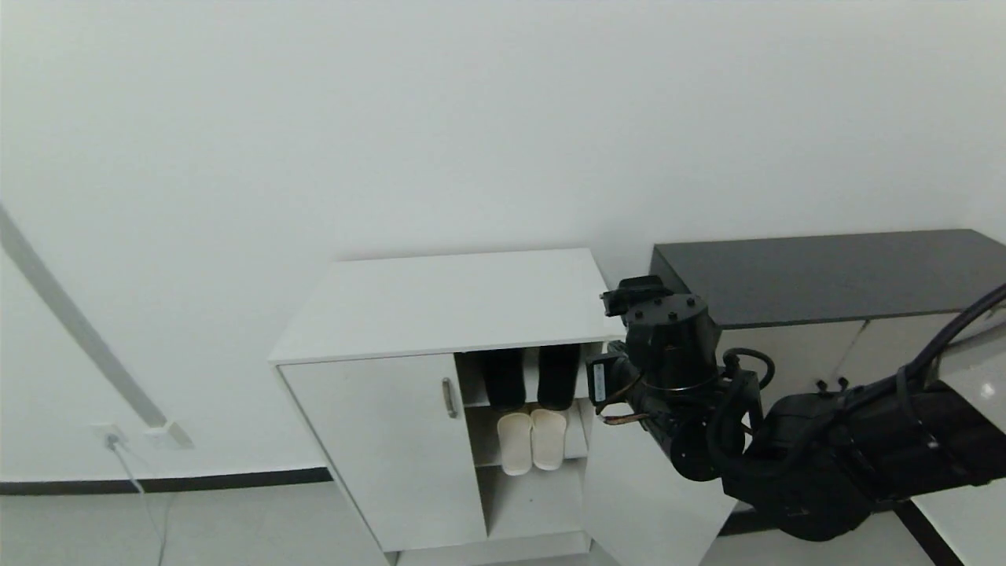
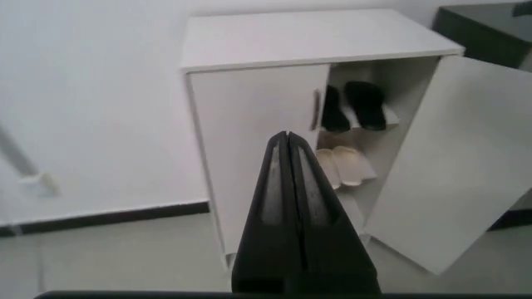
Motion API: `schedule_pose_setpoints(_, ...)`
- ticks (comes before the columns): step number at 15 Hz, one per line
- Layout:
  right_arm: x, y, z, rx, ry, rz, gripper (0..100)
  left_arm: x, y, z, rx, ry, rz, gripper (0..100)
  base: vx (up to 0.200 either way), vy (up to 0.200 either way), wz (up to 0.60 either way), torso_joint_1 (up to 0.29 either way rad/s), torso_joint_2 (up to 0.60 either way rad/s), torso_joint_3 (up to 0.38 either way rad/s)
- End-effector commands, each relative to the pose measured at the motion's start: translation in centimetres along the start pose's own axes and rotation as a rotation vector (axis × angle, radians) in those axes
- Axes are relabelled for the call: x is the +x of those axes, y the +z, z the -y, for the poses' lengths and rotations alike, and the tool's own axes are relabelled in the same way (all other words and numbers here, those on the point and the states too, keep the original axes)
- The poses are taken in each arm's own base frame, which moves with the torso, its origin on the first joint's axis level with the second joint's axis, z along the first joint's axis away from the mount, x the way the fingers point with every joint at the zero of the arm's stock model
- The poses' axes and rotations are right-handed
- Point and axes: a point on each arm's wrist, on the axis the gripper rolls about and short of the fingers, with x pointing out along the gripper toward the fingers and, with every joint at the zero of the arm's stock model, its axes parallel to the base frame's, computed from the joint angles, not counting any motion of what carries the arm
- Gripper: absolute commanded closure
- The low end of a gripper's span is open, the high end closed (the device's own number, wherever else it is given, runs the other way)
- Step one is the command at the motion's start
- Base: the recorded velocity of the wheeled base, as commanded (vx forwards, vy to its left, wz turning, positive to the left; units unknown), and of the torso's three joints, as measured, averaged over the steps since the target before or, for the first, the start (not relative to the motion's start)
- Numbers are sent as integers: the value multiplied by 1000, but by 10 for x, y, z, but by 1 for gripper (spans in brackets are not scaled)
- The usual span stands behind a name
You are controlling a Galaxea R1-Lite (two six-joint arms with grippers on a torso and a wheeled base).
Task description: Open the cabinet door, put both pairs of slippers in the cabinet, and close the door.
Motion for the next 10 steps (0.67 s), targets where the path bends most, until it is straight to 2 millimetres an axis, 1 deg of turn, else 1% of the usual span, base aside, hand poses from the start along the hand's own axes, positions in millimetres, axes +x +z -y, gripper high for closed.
schedule_pose_setpoints(1,3,-1,1,1,-7,-2,100,0,0,0,0,-1,-1,100,0,0,-600,12,2,-2)
schedule_pose_setpoints(3,7,-1,6,9,-21,4,100,0,0,0,0,-1,-1,100,0,0,-600,10,-2,0)
schedule_pose_setpoints(9,14,-4,7,2,-30,20,100,0,0,0,0,-2,-1,100,0,0,0,0,0,0)
schedule_pose_setpoints(10,14,-3,8,4,-31,21,100,0,0,0,-2,1,-1,100,-200,0,0,2,2,-2)
